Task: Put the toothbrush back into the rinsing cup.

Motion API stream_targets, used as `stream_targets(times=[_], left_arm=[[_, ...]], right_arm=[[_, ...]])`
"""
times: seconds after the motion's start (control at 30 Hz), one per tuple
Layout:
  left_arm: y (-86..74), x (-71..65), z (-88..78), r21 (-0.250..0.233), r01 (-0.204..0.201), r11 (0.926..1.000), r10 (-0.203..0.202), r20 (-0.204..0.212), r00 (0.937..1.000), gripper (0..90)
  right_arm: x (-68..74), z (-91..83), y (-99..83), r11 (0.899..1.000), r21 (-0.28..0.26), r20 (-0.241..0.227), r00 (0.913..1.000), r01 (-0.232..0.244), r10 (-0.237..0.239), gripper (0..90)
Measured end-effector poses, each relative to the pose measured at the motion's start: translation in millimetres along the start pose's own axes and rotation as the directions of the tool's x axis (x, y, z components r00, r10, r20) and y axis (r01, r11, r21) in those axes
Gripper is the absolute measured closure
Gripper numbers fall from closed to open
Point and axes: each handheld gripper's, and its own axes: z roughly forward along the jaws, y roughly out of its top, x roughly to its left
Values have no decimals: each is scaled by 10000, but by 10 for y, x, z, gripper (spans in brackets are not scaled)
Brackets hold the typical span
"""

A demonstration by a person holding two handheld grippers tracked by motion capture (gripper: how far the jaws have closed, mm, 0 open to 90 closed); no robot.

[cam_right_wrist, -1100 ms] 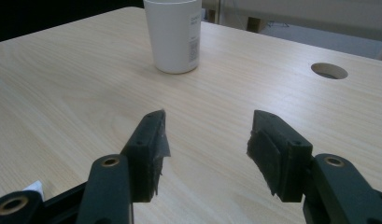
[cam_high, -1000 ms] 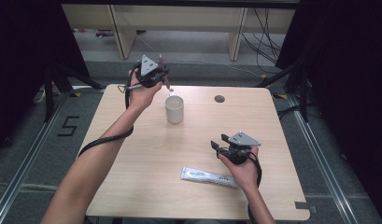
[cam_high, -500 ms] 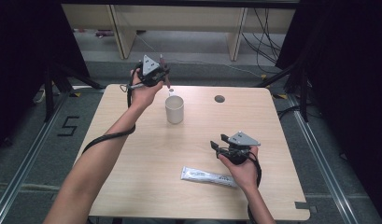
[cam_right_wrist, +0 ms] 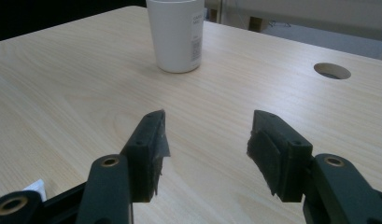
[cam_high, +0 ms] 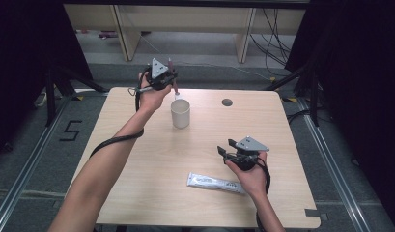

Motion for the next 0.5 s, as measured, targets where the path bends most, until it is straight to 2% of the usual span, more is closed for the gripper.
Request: stream_targets(times=[0.03, 0.1, 0.23, 0.5], left_arm=[[-10, 4, 8, 24, 5, 10000, -5, -6, 10000, 798], [-27, 7, 23, 68, 27, 10000, -27, -25, 10000, 798], [-56, 3, 53, 119, 51, 9999, -51, -39, 10000, 798], [-70, -15, 100, 201, 49, 9998, -48, -59, 10000, 798]], right_arm=[[-1, 16, -1, 10000, -27, -222, 9997, -51, 50, 461], [-13, 3, 4, 9999, -25, -31, 9998, 170, -170, 460], [-1, 8, 1, 10000, 36, -162, 9999, -43, 43, 460], [2, 16, 0, 10000, -36, -223, 9997, -44, 43, 460]])
